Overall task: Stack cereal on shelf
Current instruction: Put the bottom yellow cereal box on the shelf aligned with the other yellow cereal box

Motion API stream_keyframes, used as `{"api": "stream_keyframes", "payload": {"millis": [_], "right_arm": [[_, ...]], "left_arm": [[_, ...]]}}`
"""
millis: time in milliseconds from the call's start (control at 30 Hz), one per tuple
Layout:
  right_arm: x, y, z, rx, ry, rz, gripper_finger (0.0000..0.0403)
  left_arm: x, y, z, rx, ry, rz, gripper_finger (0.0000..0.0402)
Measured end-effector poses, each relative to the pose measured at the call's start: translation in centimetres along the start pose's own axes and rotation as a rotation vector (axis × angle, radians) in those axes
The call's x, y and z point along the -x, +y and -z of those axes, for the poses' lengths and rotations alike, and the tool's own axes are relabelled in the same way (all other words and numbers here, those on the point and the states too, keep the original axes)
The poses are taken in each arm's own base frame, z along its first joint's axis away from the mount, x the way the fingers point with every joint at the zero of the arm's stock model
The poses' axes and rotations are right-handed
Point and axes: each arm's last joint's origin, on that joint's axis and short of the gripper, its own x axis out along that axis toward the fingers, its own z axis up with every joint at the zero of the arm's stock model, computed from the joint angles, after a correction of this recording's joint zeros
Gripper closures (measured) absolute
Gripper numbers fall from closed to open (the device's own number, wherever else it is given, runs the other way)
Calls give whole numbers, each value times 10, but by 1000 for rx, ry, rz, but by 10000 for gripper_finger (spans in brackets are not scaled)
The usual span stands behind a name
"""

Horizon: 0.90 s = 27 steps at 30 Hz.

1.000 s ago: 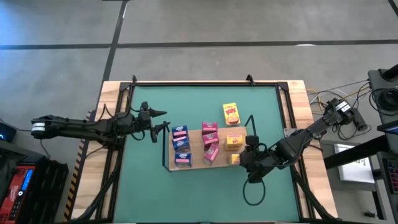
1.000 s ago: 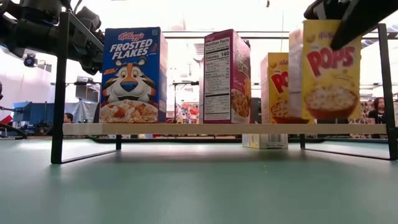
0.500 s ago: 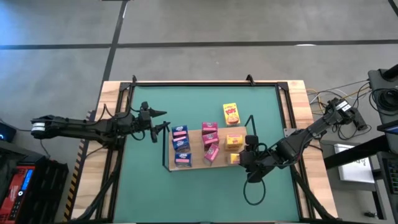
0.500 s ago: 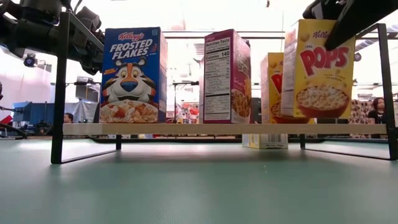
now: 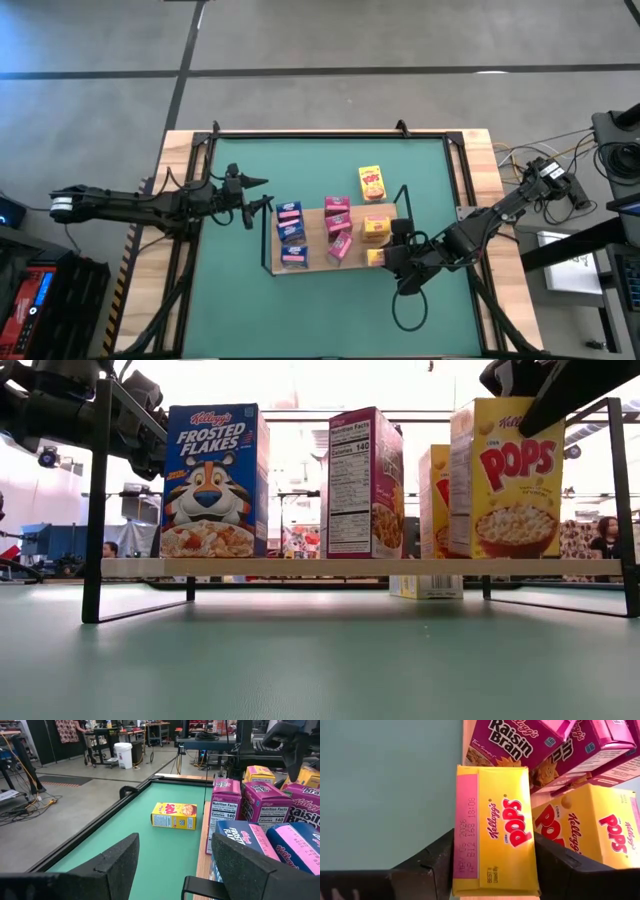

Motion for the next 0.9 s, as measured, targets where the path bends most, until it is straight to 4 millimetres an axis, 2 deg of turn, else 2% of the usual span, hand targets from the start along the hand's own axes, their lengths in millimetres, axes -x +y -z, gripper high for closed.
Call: {"api": "stream_keyframes", "payload": {"millis": [600,900], "right_arm": [[-5,-10,-3,-38,0,24,147],[8,-13,-17,-49,-32,33,133]], "left_arm": [[0,0,0,0,1,0,168],[0,0,0,-1,1,0,168]]}}
